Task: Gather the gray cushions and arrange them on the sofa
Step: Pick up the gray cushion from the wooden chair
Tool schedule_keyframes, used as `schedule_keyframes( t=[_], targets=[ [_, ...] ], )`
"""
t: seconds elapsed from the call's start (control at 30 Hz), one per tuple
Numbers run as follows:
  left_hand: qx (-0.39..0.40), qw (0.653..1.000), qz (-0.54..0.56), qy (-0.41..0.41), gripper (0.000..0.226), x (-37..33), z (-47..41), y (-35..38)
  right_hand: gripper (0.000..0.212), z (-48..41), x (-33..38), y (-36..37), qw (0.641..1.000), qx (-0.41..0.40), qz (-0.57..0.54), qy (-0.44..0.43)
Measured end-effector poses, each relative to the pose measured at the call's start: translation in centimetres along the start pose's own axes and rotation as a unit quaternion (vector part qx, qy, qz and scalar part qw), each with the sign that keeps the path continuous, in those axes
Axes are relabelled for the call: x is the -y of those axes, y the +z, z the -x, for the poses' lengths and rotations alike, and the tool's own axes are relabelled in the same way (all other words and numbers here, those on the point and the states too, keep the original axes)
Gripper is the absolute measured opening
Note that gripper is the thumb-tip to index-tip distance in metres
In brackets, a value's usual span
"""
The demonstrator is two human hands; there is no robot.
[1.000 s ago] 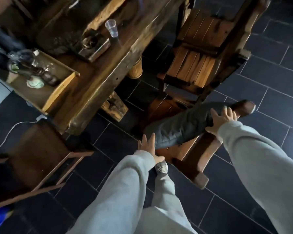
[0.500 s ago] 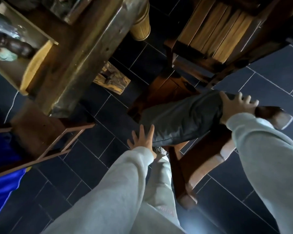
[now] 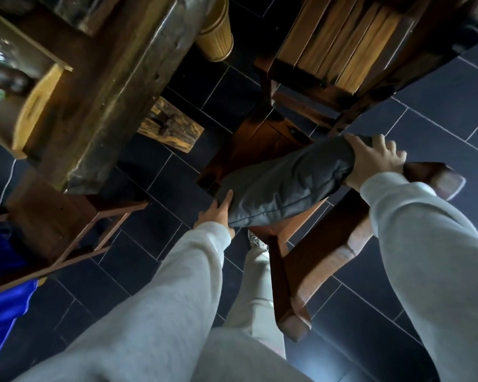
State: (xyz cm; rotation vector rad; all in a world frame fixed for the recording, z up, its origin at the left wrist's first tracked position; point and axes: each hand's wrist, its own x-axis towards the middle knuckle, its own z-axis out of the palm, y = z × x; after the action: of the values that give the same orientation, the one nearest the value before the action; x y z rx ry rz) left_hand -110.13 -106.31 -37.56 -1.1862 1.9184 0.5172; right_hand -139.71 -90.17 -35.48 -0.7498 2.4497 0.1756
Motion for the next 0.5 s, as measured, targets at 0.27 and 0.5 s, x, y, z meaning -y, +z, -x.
schedule_keyframes(
  t=[0.27,0.5],
  targets=[
    [-0.027,0.998,-0.051,-0.024,0.092,4.3,1.6,-5.9,0.081,3.9,1.6,1.3,0.992,-0.021,-0.121,-0.011],
    [-0.022,0.994,-0.106,-0.008,0.085,11.8,2.7,-12.7,0.074,9.7,8.9,3.2,0.981,0.103,-0.150,0.072]
  ],
)
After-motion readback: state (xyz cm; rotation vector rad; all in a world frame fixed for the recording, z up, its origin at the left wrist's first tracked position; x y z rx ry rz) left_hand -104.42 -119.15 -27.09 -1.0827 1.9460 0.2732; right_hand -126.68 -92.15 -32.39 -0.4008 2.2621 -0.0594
